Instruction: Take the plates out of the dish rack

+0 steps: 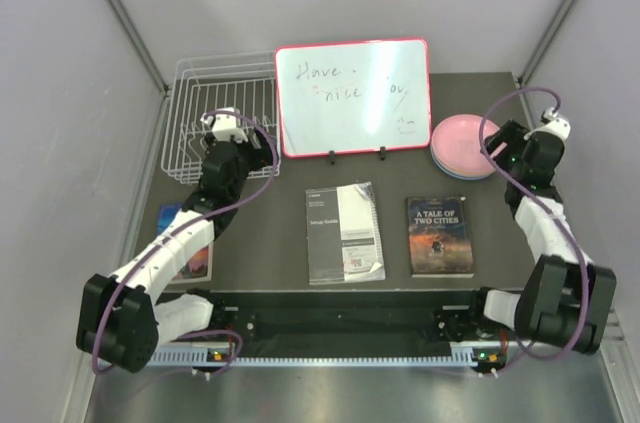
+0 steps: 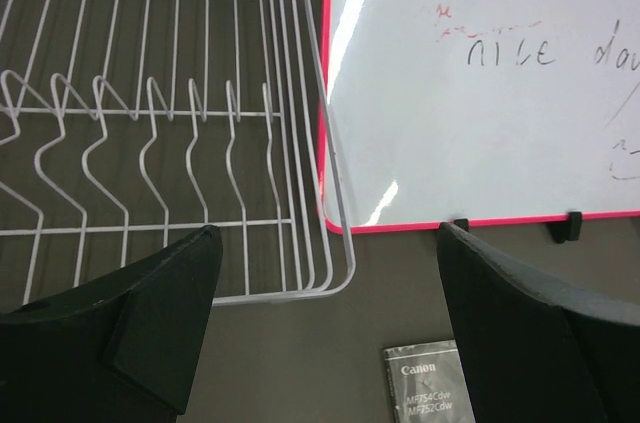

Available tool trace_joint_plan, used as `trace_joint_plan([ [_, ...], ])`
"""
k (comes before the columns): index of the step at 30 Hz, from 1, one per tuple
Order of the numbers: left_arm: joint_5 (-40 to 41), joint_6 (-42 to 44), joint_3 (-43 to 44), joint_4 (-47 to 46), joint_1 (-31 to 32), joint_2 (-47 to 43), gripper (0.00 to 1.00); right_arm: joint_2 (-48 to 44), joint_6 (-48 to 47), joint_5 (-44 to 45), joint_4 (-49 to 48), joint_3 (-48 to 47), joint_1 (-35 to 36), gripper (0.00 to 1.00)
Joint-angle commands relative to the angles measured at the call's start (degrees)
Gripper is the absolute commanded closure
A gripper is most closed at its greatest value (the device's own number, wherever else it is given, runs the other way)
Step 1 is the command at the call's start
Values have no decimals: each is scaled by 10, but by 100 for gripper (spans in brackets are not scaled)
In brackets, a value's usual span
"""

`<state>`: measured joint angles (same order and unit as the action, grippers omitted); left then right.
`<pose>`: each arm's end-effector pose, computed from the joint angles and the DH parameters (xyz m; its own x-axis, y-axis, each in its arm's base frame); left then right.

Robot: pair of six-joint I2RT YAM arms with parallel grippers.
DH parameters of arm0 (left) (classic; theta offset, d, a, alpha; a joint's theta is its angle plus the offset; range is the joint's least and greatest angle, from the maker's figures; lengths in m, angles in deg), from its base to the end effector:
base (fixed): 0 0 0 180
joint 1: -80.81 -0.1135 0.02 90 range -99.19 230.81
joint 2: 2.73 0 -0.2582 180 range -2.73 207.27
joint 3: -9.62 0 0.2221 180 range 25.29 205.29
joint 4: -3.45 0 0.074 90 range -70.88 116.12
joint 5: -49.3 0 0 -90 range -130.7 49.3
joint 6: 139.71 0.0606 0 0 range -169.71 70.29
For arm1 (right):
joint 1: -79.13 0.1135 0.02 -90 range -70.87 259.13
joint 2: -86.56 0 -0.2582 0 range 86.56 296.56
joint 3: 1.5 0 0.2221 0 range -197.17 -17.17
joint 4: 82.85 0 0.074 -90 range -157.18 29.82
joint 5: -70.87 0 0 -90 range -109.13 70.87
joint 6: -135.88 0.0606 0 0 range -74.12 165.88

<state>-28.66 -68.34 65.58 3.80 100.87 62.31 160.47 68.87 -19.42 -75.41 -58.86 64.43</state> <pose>0.2503 -0.0779 0.2907 -0.1913 -0.2628 -0.9457 0.0856 0.9554 -0.2828 0.2751 -0.0718 0.2436 -0.2647 0.4732 -0.8402 0.3831 0.8512 0.3587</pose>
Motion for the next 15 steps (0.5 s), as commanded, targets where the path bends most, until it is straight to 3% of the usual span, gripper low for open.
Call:
trace_joint_plan([
  [1,35,32,21,-2,2,-3,7,-116,-36,-108,-70,31,27,21],
  [5,26,48,28,4,2,8,8,-159,-71,-129,-95,66,104,18],
  [8,18,56,22,5,2,7,9,-176,-89,-54,-107,87,191,15],
  [15,69,120,-53,-46,2,-19,9,-170,-160,251,-230,165,356,10],
])
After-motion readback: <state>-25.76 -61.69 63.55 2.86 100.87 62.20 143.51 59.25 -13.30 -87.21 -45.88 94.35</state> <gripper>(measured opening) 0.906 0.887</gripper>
